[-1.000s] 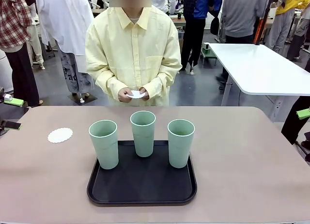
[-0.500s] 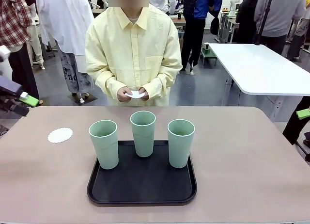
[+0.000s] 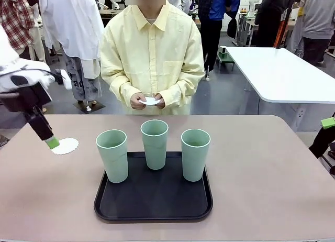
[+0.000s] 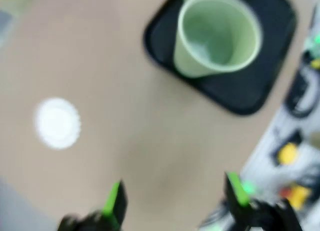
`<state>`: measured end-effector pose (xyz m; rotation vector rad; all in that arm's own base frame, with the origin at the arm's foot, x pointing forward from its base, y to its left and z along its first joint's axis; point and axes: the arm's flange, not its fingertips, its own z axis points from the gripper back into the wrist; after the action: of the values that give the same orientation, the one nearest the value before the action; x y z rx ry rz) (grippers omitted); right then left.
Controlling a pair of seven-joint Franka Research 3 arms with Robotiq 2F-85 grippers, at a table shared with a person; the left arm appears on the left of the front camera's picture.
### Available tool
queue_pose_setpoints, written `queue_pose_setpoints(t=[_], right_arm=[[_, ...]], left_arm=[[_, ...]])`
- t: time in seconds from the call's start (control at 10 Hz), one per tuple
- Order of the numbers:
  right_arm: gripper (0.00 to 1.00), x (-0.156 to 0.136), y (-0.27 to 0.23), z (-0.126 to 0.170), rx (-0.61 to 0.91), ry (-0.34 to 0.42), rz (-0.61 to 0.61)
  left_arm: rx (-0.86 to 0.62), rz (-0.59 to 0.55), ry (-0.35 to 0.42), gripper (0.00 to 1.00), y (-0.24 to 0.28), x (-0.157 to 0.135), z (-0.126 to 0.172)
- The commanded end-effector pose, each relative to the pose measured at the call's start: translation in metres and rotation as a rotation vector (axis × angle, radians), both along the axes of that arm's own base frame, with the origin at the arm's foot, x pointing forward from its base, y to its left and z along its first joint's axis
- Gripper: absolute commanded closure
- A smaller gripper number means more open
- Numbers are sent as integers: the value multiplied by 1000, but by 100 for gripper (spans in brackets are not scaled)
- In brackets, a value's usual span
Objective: Place coasters on the table and set cups on them.
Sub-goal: Pick up one Reusable plastic cup and place it on a coaster set by the human.
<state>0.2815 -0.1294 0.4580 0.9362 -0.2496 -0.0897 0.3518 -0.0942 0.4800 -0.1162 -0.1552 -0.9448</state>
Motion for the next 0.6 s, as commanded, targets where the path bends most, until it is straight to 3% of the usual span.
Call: queue_pose_setpoints(t=[0.0,0.2,0.3,0.5], right_arm=[[0,2,-2,-1,21,-20,7],[0,2,-2,-1,21,-20,7],[0,2,-2,-1,21,-20,7],[0,2,-2,-1,21,-20,7]], left_arm=[[115,-10,-62,0,-2,10,-8],[71,42,-65,0,-6,15,-8],[122,-51,-43,0,-8,7,-7],[122,-51,-43,0,-8,7,-7]])
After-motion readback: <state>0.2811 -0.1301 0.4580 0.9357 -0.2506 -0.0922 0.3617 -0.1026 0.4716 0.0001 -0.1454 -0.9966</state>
